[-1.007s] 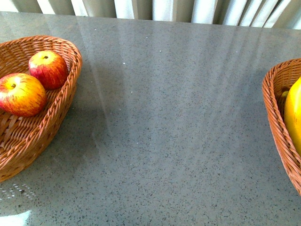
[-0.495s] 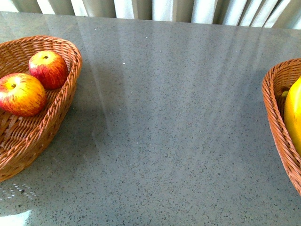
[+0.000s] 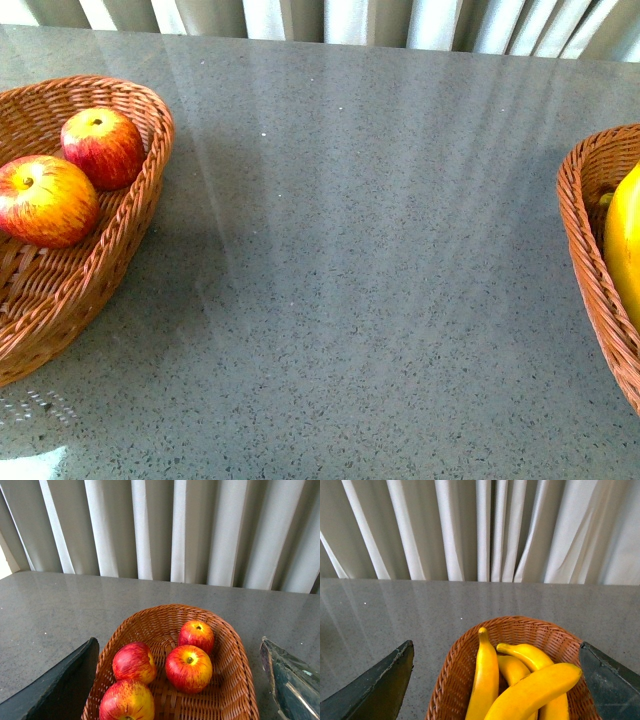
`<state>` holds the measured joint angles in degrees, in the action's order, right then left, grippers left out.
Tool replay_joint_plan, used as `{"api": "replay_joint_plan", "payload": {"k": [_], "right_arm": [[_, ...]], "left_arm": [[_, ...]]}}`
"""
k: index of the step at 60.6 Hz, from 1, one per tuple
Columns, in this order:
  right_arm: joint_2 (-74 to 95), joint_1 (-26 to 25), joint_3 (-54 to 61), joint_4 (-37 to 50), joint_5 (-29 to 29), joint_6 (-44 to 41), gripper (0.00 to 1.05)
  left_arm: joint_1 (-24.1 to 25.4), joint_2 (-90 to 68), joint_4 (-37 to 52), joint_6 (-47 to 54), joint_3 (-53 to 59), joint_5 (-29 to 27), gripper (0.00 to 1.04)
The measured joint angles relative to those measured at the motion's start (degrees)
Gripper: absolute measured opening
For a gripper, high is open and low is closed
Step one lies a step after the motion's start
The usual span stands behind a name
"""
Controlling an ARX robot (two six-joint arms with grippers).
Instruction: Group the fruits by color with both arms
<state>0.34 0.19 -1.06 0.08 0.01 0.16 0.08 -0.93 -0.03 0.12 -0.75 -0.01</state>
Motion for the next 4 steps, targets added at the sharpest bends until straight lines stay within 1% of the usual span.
{"api": "replay_joint_plan", "payload": {"k": [4], "right_arm": [[0.0, 0.0, 0.0, 0.0, 0.0, 0.0, 0.96]], "left_arm": [[0.0, 0.0, 0.0, 0.0, 0.0, 0.0, 0.96]]}}
